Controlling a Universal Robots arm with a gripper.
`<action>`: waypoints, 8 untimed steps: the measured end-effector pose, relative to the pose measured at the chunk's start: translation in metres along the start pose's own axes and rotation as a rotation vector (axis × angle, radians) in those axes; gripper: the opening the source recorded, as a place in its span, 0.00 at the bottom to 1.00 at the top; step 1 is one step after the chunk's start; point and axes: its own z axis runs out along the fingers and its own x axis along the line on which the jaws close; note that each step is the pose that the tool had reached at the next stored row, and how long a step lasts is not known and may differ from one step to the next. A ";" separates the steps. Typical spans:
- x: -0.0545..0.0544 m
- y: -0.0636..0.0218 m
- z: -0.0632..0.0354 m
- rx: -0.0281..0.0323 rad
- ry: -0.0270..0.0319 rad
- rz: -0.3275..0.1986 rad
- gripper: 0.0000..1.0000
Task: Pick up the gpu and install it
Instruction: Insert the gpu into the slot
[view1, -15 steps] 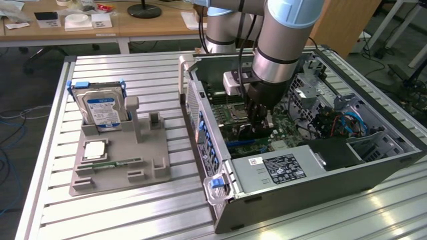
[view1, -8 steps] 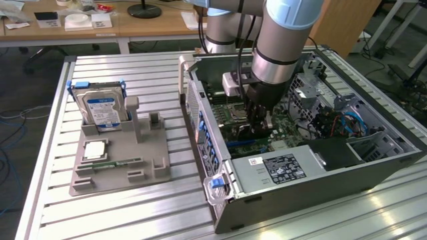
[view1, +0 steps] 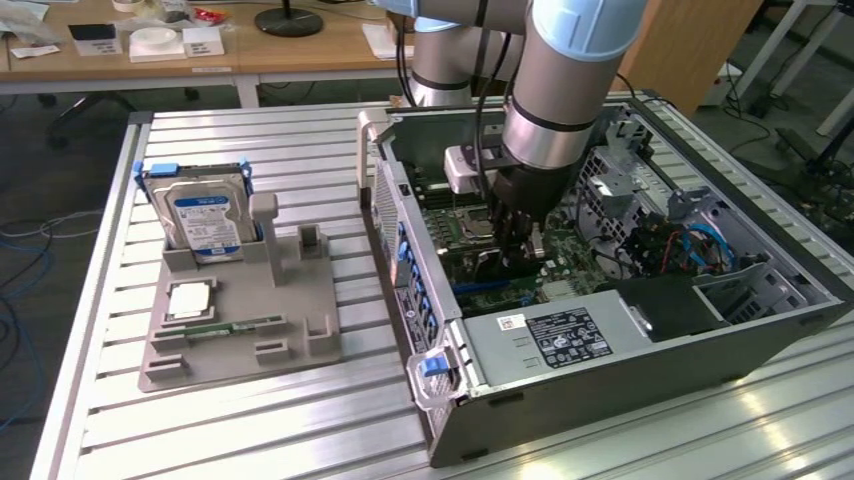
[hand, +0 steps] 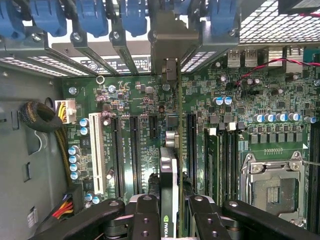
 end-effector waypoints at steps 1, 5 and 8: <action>0.000 0.0000 0.0009 0.0000 -0.0001 0.000 0.27; 0.000 0.0001 0.0036 -0.0002 0.0004 0.000 0.27; 0.000 0.0001 0.0036 -0.0002 0.0005 0.000 0.27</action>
